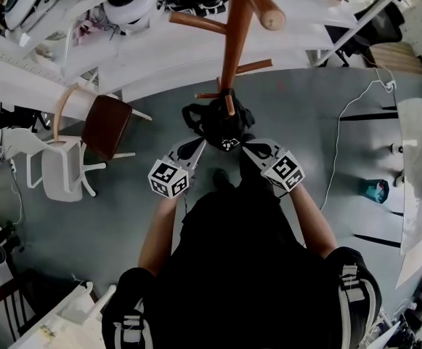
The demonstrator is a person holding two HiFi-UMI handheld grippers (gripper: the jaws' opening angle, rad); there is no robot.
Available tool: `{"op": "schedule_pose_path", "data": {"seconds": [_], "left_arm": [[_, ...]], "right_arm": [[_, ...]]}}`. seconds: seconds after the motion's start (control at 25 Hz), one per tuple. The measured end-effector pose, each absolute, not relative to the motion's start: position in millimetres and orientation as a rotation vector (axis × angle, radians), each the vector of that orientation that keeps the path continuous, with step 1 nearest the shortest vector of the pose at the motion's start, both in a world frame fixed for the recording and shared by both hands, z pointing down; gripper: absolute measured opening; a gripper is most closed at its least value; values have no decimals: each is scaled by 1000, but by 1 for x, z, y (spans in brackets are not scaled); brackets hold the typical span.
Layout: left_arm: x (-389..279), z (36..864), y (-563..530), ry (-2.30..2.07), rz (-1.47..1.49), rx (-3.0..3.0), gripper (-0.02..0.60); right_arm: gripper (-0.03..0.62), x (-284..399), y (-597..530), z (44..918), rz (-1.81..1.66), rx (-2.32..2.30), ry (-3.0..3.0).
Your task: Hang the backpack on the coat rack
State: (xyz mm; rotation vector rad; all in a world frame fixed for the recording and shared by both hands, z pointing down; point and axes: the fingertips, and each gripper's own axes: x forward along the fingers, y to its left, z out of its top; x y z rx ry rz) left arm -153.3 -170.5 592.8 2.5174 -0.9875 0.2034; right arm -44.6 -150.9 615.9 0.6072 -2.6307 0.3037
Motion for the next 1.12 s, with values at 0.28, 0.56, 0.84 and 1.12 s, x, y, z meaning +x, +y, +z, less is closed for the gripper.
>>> {"op": "schedule_pose_path", "data": {"seconds": [0.28, 0.56, 0.84, 1.12], "left_arm": [[-136, 583, -147, -910, 319, 2638, 26], [-137, 581, -143, -894, 321, 2648, 26], [-136, 581, -140, -902, 334, 2645, 26], [-135, 580, -138, -909, 341, 2639, 27]], "right_arm": [[14, -47, -146, 608, 327, 648, -2680], [14, -48, -142, 610, 311, 658, -2657], [14, -39, -134, 617, 317, 656, -2627], [14, -31, -136, 619, 336, 669, -2619]]}}
